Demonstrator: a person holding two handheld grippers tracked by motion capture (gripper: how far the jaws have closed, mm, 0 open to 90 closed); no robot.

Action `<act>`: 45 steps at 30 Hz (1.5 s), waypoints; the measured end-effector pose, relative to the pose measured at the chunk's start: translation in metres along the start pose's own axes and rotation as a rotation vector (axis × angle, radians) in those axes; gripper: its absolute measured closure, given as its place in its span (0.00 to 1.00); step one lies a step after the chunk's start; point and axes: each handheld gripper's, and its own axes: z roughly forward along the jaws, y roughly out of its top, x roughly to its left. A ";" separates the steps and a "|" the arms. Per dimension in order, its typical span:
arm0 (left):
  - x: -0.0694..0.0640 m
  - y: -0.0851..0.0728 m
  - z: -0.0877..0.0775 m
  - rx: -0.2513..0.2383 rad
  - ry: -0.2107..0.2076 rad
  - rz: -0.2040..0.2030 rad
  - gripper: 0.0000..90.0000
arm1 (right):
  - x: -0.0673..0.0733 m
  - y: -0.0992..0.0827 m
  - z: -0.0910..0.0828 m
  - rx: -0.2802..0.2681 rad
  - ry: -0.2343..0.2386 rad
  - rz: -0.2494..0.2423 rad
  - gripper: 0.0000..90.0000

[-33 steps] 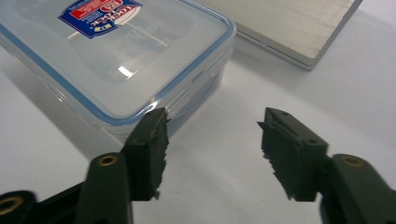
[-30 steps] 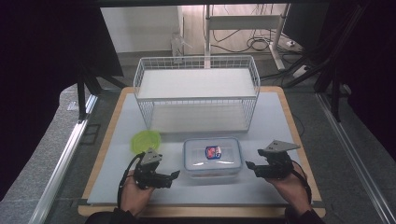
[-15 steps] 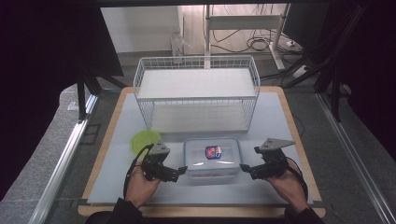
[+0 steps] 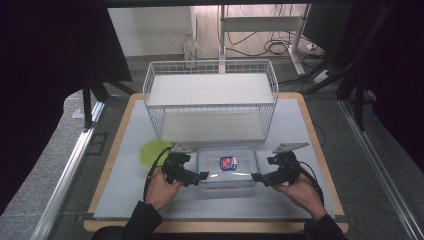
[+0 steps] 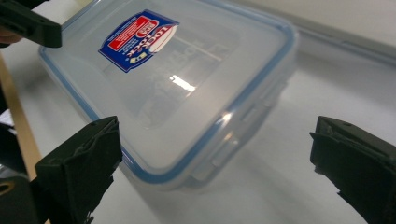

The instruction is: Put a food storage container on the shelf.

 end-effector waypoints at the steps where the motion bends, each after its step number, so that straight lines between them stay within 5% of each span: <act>1: 0.001 0.001 0.002 0.006 -0.019 -0.004 0.00 | -0.001 0.001 0.004 0.011 0.022 0.006 0.02; 5: 0.005 0.003 0.012 0.025 -0.106 -0.041 0.00 | -0.008 0.007 0.020 0.052 0.094 0.046 0.04; 14: 0.011 0.003 0.020 0.041 -0.170 -0.152 0.00 | -0.016 0.014 0.035 0.090 0.184 0.136 0.05; 15: 0.009 0.003 0.020 0.070 -0.180 -0.166 0.00 | -0.017 0.015 0.032 0.096 0.182 0.155 0.10; 17: 0.008 0.003 0.019 0.088 -0.185 -0.151 0.00 | -0.017 0.015 0.031 0.101 0.186 0.154 0.11; 18: 0.002 0.003 0.016 0.105 -0.168 -0.097 0.00 | -0.018 0.013 0.024 0.097 0.189 0.170 0.19; 21: -0.005 0.003 0.010 0.104 -0.134 -0.053 0.02 | -0.018 0.012 0.018 0.078 0.189 0.171 0.26; 24: -0.010 -0.003 -0.001 0.072 -0.127 -0.018 0.14 | -0.008 0.009 0.006 0.061 0.151 0.126 0.33; 28: -0.010 -0.011 -0.009 0.041 -0.148 -0.025 0.30 | -0.005 0.003 0.000 0.038 0.144 0.133 0.38; 29: -0.009 -0.015 -0.013 -0.001 -0.161 -0.056 0.38 | -0.005 -0.001 -0.006 0.010 0.159 0.135 0.47; 32: -0.002 -0.022 -0.020 -0.049 -0.209 -0.082 0.49 | -0.004 -0.006 -0.012 -0.009 0.171 0.128 0.51; 45: -0.009 -0.027 -0.022 -0.092 -0.187 -0.103 0.51 | 0.002 -0.016 -0.015 -0.034 0.171 0.211 0.54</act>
